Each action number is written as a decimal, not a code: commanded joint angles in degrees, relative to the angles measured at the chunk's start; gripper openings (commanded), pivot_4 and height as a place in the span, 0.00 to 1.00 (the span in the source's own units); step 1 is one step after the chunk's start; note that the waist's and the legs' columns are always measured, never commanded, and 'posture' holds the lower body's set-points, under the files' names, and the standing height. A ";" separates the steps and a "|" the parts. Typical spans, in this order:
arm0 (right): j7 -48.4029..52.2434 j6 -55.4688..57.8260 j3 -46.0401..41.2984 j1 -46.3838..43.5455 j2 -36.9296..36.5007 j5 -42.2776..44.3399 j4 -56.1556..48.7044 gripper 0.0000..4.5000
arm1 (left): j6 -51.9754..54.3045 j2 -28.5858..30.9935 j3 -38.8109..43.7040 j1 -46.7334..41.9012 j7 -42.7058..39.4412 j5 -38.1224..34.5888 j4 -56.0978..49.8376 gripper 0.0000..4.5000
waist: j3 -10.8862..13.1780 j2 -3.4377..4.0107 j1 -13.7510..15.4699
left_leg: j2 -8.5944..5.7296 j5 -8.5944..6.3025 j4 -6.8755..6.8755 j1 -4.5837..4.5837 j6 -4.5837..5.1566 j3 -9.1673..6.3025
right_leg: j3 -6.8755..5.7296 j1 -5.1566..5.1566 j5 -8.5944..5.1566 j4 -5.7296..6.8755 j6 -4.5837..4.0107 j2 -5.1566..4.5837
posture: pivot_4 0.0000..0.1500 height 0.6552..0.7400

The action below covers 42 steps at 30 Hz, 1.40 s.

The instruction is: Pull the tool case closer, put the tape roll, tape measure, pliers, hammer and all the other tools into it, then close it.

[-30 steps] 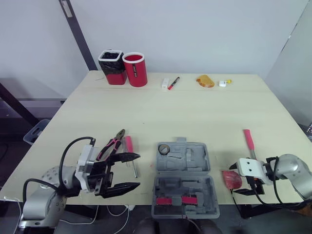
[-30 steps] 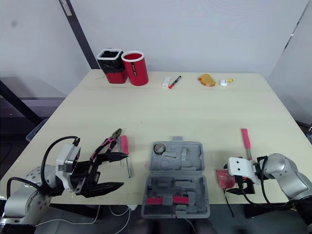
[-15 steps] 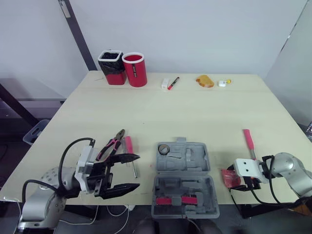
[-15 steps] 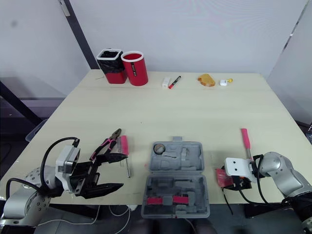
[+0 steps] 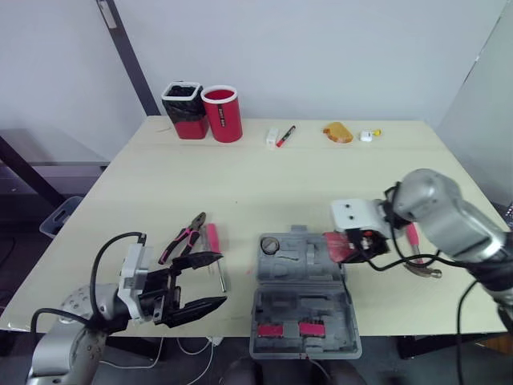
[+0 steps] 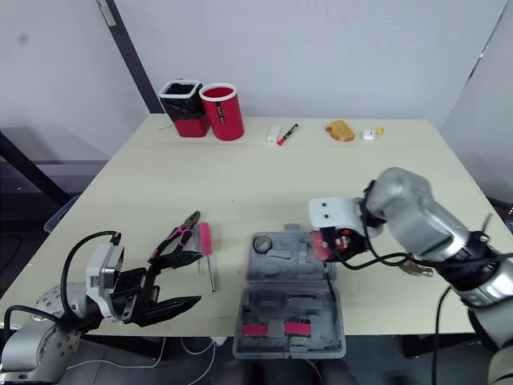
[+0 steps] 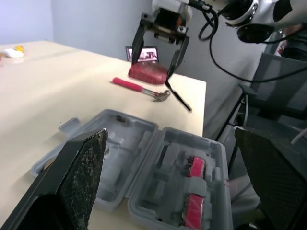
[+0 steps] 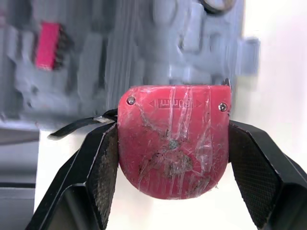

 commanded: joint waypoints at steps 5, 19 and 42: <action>-1.63 1.86 9.59 -5.49 5.20 -7.82 11.28 0.62 | -2.21 -0.37 2.05 1.42 1.18 0.19 -0.31 1.00 | -0.01 -0.02 -0.35 | -0.04 0.00 0.02 -0.01 0.00 0.11 | -0.05 0.01 0.00 -0.02 0.01 -0.01 | 1.00 1.00; -6.48 -2.32 12.15 -8.26 18.00 -12.09 32.77 0.62 | -2.60 -0.65 1.96 1.81 3.02 0.09 -0.69 1.00 | 0.01 0.01 -0.31 | -0.03 0.01 0.03 0.02 0.00 0.21 | -0.07 -0.01 0.00 0.20 -0.01 0.09 | 1.00 1.00; -12.29 -8.76 -14.59 7.20 15.11 3.09 16.55 0.98 | -1.99 -1.32 0.79 1.01 4.02 -0.32 -1.61 1.00 | -0.04 -0.07 -0.08 | -0.02 0.00 -0.03 0.01 -0.01 0.15 | -0.14 0.01 0.00 0.16 0.00 0.09 | 1.00 1.00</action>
